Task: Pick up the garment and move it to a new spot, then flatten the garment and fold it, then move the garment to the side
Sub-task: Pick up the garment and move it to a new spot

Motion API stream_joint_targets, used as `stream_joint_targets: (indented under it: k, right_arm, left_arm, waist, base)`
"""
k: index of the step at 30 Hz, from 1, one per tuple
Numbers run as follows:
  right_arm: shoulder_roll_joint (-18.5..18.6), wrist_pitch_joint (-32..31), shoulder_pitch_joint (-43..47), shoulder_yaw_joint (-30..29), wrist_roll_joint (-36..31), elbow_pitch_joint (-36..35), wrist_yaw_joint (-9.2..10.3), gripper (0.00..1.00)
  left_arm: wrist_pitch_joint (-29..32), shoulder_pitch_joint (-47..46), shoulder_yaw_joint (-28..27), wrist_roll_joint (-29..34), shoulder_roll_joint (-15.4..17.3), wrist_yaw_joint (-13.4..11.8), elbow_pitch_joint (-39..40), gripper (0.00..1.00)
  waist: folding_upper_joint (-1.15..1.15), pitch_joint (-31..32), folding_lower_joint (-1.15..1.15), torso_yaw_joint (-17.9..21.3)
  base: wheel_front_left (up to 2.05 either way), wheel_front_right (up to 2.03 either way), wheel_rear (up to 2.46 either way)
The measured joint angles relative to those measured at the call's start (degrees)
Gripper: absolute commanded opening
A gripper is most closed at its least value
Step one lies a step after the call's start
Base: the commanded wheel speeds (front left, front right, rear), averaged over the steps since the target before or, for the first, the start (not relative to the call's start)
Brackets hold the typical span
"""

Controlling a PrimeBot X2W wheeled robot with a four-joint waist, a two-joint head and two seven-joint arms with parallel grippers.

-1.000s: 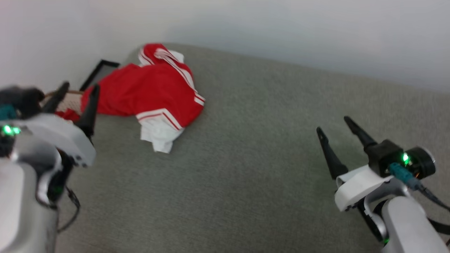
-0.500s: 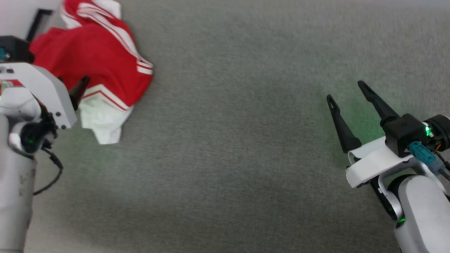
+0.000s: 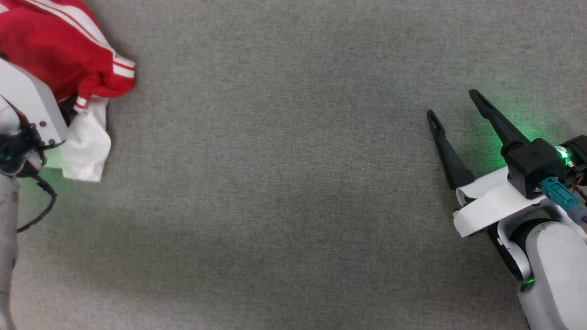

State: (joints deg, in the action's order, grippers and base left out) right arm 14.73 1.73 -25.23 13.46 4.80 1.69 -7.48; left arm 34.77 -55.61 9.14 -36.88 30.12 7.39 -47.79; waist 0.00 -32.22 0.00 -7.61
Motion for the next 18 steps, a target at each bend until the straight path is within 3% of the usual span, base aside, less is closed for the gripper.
stream_joint_targets:
  k: [2, 3, 4, 5, 13, 18]
  right_arm:
    - [-0.11, -0.11, 0.01, -0.02, 0.0, -0.02, 0.0, 1.0]
    - [-0.12, -0.24, 0.01, -0.04, 0.01, 0.05, 0.0, 1.0]
    - [-0.13, -0.24, 0.03, -0.07, 0.02, 0.16, 0.0, 1.0]
    - [-0.12, -0.25, 0.07, -0.08, 0.09, 0.34, 0.0, 1.0]
    - [-0.51, 0.32, 1.52, -0.13, 0.62, 2.4, 0.0, 1.0]
    - [-1.36, 1.56, 3.5, -0.6, 0.78, 3.98, 0.0, 1.0]
  left_arm:
    - [-1.07, -0.57, 0.49, -0.01, -0.03, 0.0, -1.49, 1.0]
    - [-1.4, -0.83, 0.64, -0.13, -0.14, 0.0, -2.25, 0.93]
    - [-1.88, -1.15, 0.64, -0.46, -0.29, 0.0, -3.19, 0.49]
    - [-2.13, -1.47, 0.91, -0.62, -0.45, 0.0, -3.76, 0.0]
    - [-4.39, -2.82, 2.64, -0.97, -1.01, 0.15, -7.01, 0.0]
    - [-7.11, -3.1, 4.24, 0.22, 1.66, 0.15, -4.8, 0.0]
  waist:
    - [0.0, -0.24, 0.0, 0.42]
    - [0.0, -0.17, 0.0, 0.47]
    - [0.0, -0.02, 0.0, 0.49]
    - [0.0, 0.2, 0.0, 0.47]
    - [0.0, 3.85, 0.0, -0.34]
    - [0.0, 7.29, 0.0, -1.02]
  base:
    - [0.0, 0.0, 0.0]
    - [0.0, 0.0, 0.0]
    - [0.0, 0.0, 0.0]
    - [0.0, 0.0, 0.0]
    - [0.0, 0.0, 0.0]
    - [0.0, 0.0, 0.0]
